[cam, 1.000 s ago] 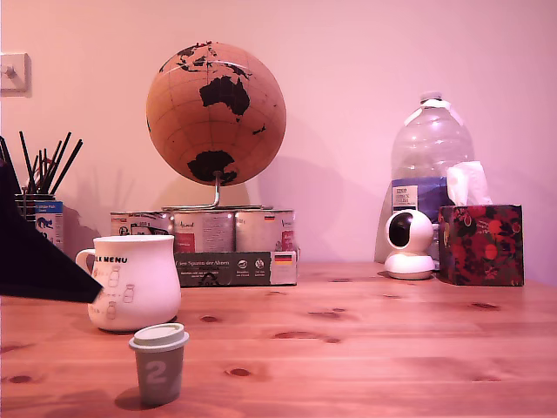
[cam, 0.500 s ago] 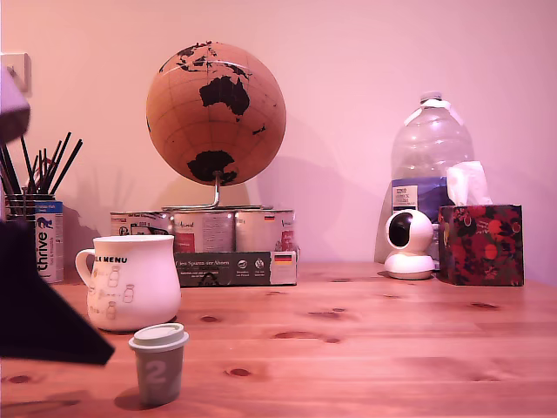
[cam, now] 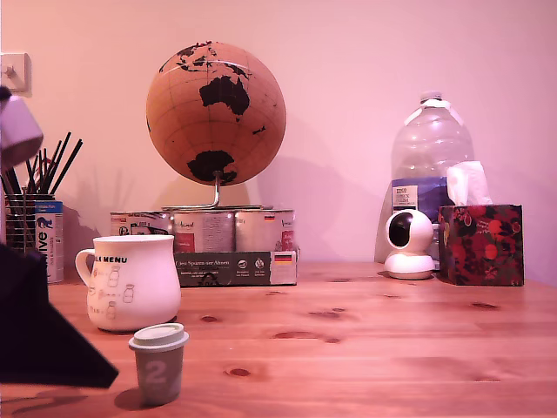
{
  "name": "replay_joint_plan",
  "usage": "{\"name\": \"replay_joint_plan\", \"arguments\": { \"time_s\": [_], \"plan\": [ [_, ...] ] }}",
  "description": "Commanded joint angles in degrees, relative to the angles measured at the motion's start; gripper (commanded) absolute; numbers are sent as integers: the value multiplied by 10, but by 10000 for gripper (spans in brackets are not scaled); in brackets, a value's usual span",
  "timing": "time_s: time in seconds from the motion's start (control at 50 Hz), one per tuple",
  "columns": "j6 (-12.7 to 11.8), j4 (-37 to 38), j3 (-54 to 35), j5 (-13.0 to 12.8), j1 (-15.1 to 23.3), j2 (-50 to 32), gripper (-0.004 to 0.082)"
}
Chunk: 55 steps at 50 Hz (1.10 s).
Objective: Pick up the coffee capsules from the table one by one and drop them inside the nearest coffee cup
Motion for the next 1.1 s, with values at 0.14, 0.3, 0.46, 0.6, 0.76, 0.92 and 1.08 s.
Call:
{"name": "replay_joint_plan", "arguments": {
  "time_s": [0.14, 0.3, 0.46, 0.6, 0.76, 0.92, 1.08],
  "plan": [
    [4, -1, 22, 2, -6, 40, 488],
    [4, -8, 46, 0, -12, 61, 488],
    [5, -9, 57, -2, -12, 81, 488],
    [5, -9, 68, -5, -12, 101, 488],
    [5, -9, 82, -5, -13, 115, 488],
    [9, -9, 92, -5, -16, 135, 488],
    [9, -9, 103, -5, -19, 155, 488]
  ]
}}
